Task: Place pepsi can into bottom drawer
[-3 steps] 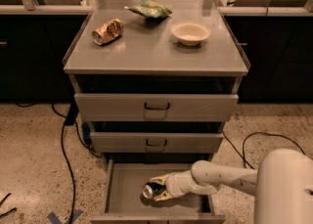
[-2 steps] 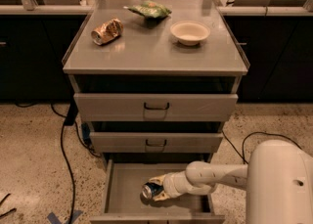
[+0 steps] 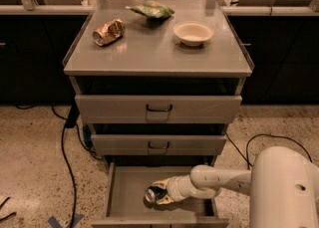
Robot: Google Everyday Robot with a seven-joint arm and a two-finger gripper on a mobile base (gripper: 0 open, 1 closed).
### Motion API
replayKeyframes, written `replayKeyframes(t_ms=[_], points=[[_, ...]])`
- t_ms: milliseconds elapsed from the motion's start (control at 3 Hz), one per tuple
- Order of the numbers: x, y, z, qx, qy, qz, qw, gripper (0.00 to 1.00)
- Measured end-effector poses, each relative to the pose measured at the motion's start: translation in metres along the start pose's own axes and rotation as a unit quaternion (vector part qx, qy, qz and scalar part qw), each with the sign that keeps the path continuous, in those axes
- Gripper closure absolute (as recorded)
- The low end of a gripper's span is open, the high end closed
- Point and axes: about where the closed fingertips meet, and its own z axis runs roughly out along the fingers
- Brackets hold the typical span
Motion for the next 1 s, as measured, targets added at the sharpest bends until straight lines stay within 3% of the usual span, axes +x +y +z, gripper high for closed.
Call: replayKeyframes(t_ms=[333, 1000], points=[[0.015, 0.003, 0.016, -0.006, -0.001, -0.009, 0.9999, 1.00], [0.040, 0.009, 0.045, -0.027, 0.027, -0.009, 0.9992, 1.00]])
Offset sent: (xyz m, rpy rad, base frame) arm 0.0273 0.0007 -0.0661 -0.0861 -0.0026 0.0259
